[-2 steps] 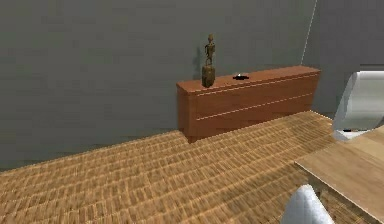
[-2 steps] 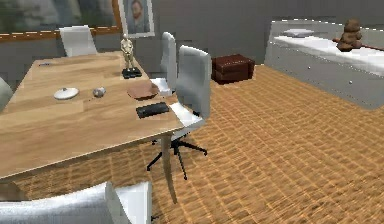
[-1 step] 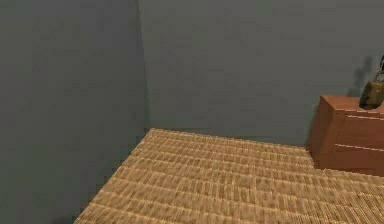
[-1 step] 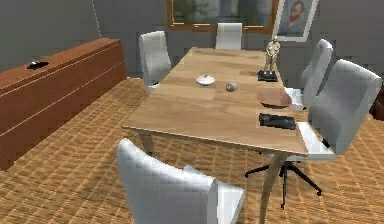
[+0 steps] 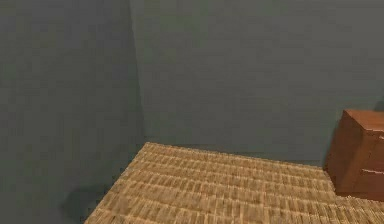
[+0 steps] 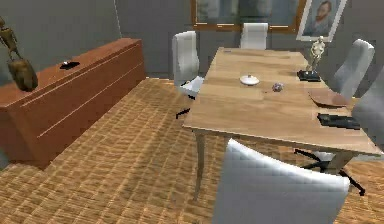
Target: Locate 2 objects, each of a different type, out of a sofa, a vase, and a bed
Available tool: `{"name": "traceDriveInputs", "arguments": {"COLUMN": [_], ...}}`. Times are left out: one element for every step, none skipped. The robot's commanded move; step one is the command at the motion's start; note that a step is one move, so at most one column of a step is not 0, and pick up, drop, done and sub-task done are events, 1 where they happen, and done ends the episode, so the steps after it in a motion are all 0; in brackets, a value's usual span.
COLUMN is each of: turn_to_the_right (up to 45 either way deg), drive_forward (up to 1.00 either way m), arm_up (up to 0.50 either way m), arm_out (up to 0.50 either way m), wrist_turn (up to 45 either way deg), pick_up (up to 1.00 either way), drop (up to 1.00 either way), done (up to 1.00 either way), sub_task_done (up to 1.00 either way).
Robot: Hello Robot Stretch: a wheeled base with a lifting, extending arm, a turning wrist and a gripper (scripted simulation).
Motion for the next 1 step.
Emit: {"name": "traceDriveInputs", "arguments": {"turn_to_the_right": [45.0], "drive_forward": [0.0], "arm_up": [0.0], "arm_out": [0.0], "wrist_turn": [0.0], "pick_up": [0.0], "drop": [0.0], "done": [0.0], "sub_task_done": [0.0]}}
